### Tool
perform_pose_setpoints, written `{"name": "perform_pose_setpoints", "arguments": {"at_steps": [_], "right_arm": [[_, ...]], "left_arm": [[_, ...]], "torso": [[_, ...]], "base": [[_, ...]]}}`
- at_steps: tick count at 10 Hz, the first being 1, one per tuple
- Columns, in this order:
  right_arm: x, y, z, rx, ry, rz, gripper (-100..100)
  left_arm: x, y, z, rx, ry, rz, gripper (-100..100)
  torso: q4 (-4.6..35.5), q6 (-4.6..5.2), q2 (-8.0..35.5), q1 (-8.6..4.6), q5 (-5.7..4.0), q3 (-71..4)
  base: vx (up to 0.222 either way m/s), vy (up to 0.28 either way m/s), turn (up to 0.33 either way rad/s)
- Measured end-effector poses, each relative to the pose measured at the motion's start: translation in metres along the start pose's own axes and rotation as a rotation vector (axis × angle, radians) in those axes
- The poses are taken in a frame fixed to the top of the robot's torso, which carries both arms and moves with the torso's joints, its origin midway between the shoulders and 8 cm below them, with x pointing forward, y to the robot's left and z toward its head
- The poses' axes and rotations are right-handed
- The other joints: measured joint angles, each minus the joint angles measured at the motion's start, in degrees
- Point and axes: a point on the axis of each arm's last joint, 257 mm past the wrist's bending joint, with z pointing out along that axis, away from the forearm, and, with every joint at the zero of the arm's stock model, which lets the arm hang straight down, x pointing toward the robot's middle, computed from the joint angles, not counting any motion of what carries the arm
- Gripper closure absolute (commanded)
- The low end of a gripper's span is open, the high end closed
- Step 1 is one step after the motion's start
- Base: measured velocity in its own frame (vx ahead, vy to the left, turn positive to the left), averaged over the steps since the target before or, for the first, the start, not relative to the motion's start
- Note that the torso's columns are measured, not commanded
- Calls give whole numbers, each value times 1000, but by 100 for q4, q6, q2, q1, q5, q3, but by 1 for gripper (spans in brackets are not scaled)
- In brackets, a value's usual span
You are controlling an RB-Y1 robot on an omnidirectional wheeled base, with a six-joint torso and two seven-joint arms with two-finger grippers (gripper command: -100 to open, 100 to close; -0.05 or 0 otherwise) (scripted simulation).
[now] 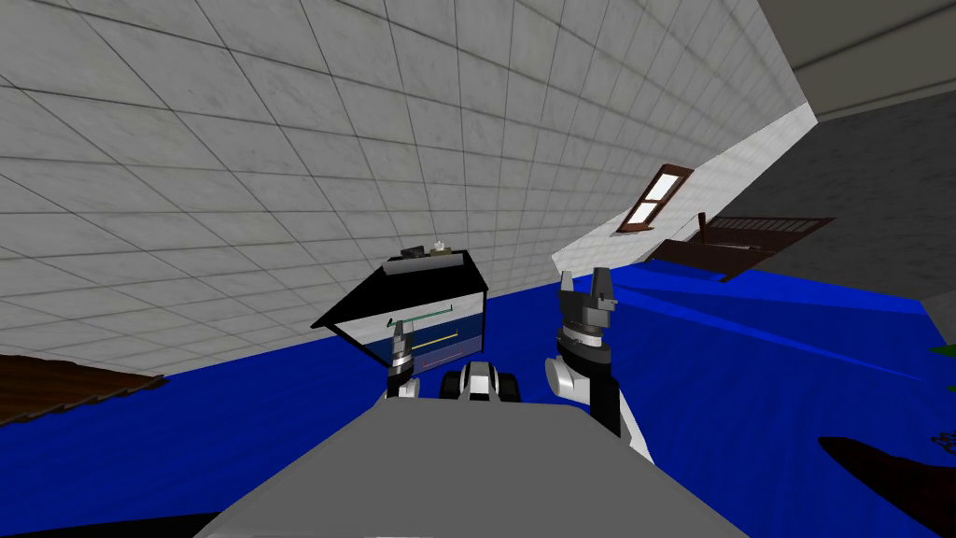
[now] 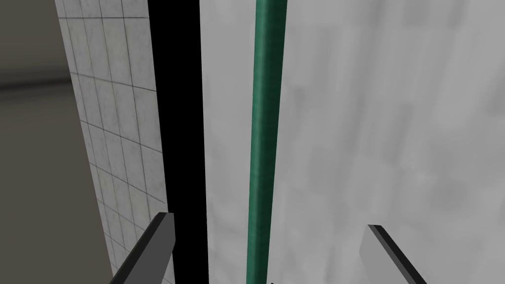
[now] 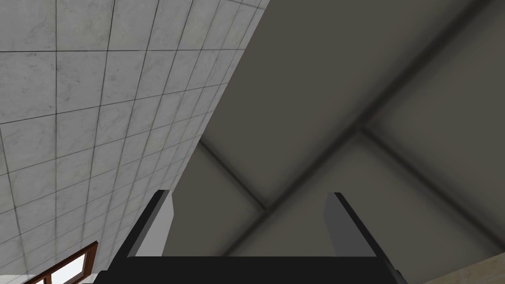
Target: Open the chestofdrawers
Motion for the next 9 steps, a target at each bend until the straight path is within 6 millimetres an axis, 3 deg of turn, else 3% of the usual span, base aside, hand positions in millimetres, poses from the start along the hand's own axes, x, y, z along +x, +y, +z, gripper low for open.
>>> {"name": "perform_pose_setpoints", "arguments": {"at_steps": [1,6,7,9], "right_arm": [[0,0,0,0,0,0,0],[0,0,0,0,0,0,0],[0,0,0,0,0,0,0],[0,0,0,0,0,0,0]], "left_arm": [[0,1,1,-2,0,0,100],[-3,-6,-39,-1,-10,5,100],[-3,-7,-39,0,-11,4,-100],[-9,-8,-27,20,4,20,-100]], "torso": [[0,0,-1,2,1,0],[-8,0,-14,13,8,-7],[0,1,4,-3,0,3],[6,2,21,-40,-10,13]], "base": [[23,18,-41],[31,22,-20],[-2,-15,4],[-34,-126,23]]}}
